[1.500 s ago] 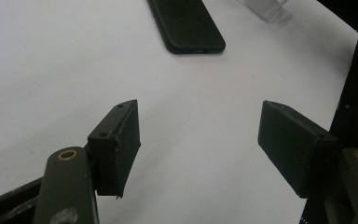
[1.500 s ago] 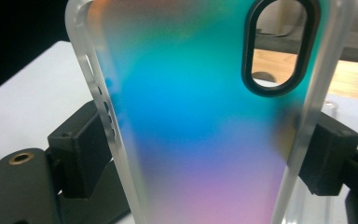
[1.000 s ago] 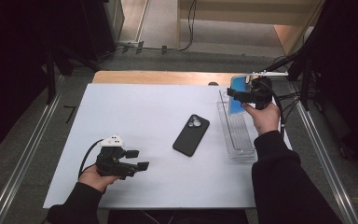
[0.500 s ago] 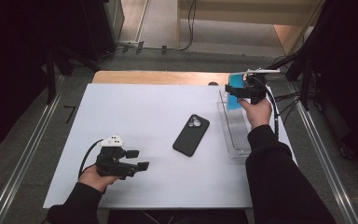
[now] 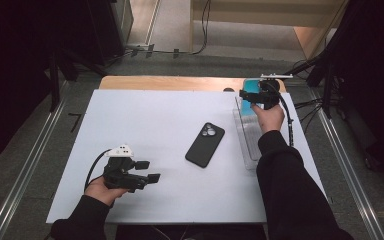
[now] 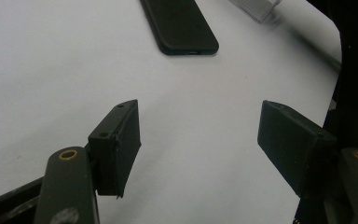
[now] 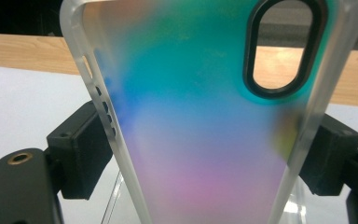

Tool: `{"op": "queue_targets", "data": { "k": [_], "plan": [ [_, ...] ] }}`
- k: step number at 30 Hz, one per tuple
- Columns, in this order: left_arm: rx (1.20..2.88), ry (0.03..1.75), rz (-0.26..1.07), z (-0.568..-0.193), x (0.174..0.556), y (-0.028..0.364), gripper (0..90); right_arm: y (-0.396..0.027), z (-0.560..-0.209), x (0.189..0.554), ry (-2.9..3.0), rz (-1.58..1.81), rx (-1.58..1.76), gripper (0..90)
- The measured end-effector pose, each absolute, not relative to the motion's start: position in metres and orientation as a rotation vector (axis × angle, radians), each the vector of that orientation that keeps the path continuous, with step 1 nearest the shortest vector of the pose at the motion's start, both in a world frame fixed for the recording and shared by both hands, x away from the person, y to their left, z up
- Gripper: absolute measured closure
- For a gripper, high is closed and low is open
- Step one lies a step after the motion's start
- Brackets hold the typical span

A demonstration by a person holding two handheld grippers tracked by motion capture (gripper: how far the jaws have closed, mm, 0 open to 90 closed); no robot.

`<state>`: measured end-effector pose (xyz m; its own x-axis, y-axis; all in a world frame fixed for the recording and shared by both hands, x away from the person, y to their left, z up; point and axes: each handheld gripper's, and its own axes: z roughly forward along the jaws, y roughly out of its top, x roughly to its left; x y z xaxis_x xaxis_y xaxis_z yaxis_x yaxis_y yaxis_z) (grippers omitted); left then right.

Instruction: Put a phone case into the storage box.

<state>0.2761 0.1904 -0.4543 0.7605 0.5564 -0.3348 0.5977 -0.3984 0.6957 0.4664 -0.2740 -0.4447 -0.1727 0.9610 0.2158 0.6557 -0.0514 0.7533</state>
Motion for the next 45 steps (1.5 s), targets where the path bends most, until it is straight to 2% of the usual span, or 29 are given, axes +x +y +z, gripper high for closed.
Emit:
{"op": "queue_targets", "data": {
  "k": [19, 24, 26, 45],
  "plan": [
    [2.091, 0.866, -0.071, -0.456, 0.278, 0.191, 30.5, -0.268, -0.459, 0.483, 1.843, 1.044, 1.702, 13.8],
    [2.092, 0.865, -0.073, -0.456, 0.278, 0.191, 30.5, -0.27, -0.459, 0.486, 1.84, 1.057, 1.727, 7.2],
    [2.088, 0.863, -0.072, -0.456, 0.278, 0.191, 30.5, -0.269, -0.459, 0.487, 1.854, 1.035, 1.737, 0.0],
    [2.085, 0.872, -0.071, -0.455, 0.278, 0.19, 30.4, -0.274, -0.432, 0.461, 1.902, 1.027, 1.731, 0.0]
  ]
}}
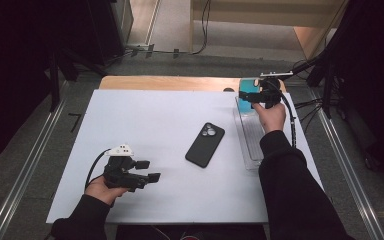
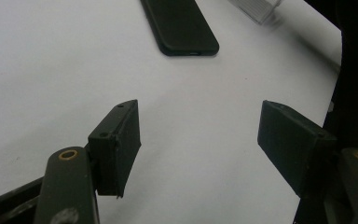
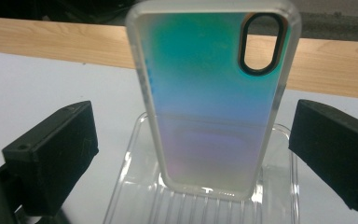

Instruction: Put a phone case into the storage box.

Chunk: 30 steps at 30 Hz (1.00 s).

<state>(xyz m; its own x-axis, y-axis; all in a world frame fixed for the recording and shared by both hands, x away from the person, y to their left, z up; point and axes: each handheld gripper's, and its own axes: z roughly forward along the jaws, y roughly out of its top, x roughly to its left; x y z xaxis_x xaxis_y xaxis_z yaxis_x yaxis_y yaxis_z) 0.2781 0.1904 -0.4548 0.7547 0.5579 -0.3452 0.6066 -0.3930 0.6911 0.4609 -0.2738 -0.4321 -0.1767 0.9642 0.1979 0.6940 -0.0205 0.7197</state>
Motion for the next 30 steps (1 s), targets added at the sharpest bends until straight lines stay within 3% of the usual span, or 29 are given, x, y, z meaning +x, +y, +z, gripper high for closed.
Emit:
{"op": "queue_targets", "data": {
  "k": [13, 17, 30],
  "plan": [
    [2.075, 0.882, -0.068, -0.452, 0.281, 0.189, 30.4, -0.281, -0.408, 0.419, 1.966, 1.102, 1.679, 0.0],
    [2.073, 0.88, -0.062, -0.452, 0.282, 0.188, 30.4, -0.277, -0.4, 0.403, 1.975, 1.099, 1.625, 11.4],
    [2.067, 0.883, -0.074, -0.45, 0.288, 0.19, 30.3, -0.265, -0.393, 0.368, 2.139, 1.199, 1.527, 12.7]
  ]
}}
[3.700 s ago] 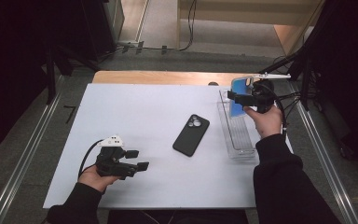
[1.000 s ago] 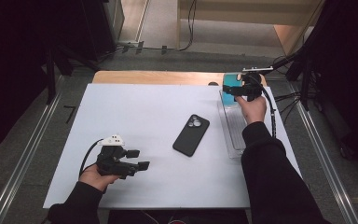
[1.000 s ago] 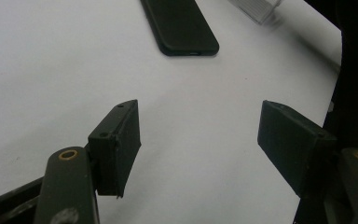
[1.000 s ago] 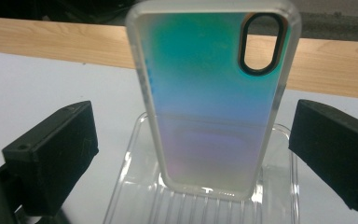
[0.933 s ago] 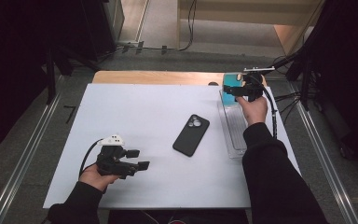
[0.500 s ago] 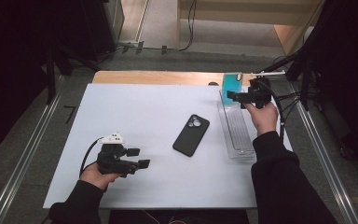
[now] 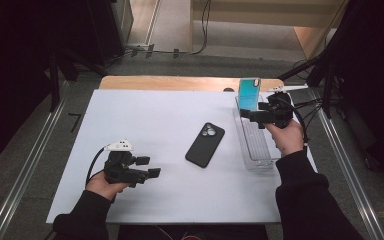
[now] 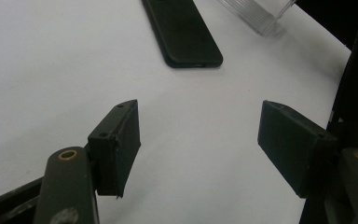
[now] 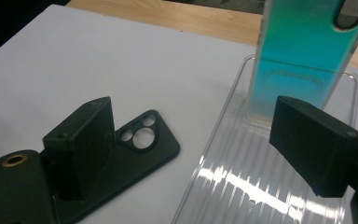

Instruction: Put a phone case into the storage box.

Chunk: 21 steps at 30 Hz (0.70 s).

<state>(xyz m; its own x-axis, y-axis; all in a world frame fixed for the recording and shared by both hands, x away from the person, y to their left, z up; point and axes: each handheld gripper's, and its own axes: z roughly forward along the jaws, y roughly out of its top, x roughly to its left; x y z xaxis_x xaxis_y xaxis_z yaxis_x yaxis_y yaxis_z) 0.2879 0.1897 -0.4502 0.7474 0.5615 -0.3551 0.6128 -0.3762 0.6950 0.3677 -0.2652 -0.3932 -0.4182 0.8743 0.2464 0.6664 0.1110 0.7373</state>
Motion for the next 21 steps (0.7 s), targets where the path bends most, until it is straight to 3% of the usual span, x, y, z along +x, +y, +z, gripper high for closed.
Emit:
{"op": "queue_targets", "data": {
  "k": [21],
  "plan": [
    [2.059, 0.882, -0.071, -0.448, 0.29, 0.193, 30.3, -0.254, -0.403, 0.319, 2.33, 1.287, 1.326, 22.1]
  ]
}}
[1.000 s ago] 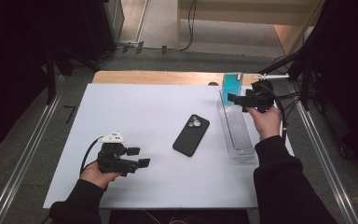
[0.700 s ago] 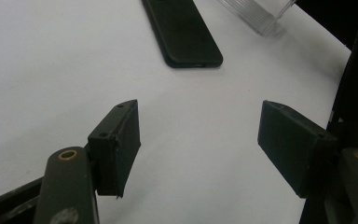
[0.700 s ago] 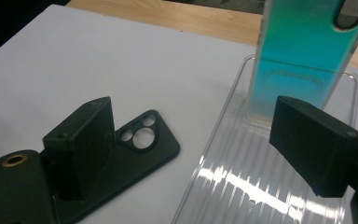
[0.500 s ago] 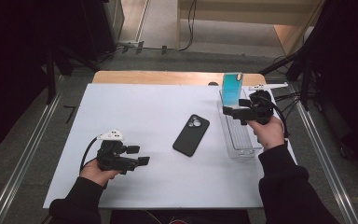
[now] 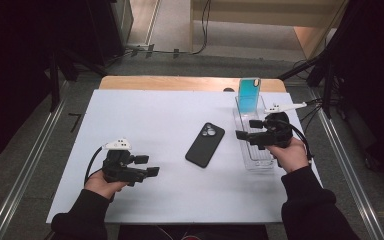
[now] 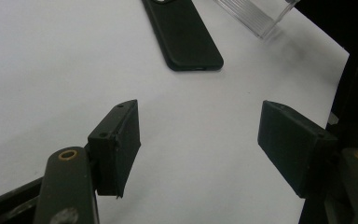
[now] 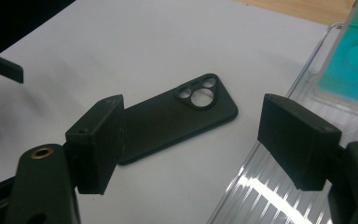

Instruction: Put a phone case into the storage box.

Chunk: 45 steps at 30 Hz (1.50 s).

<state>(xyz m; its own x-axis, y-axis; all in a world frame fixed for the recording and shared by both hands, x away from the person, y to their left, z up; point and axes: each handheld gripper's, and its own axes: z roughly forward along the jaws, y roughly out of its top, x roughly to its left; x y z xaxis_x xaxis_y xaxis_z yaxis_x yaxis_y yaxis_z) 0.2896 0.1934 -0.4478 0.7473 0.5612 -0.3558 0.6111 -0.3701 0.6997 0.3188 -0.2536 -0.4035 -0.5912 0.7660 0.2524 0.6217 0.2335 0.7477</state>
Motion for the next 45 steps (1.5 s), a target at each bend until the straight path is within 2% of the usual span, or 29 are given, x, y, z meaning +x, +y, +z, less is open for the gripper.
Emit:
{"op": "queue_targets", "data": {
  "k": [11, 28, 45],
  "plan": [
    [2.055, 0.886, -0.07, -0.447, 0.29, 0.196, 30.3, -0.252, -0.414, 0.295, 2.427, 1.309, 1.268, 26.7],
    [2.058, 0.881, -0.069, -0.447, 0.288, 0.198, 30.3, -0.244, -0.434, 0.257, 2.491, 1.352, 1.133, 26.6],
    [2.053, 0.883, -0.069, -0.447, 0.287, 0.198, 30.3, -0.243, -0.458, 0.246, 2.614, 1.305, 1.177, 26.6]
  ]
}}
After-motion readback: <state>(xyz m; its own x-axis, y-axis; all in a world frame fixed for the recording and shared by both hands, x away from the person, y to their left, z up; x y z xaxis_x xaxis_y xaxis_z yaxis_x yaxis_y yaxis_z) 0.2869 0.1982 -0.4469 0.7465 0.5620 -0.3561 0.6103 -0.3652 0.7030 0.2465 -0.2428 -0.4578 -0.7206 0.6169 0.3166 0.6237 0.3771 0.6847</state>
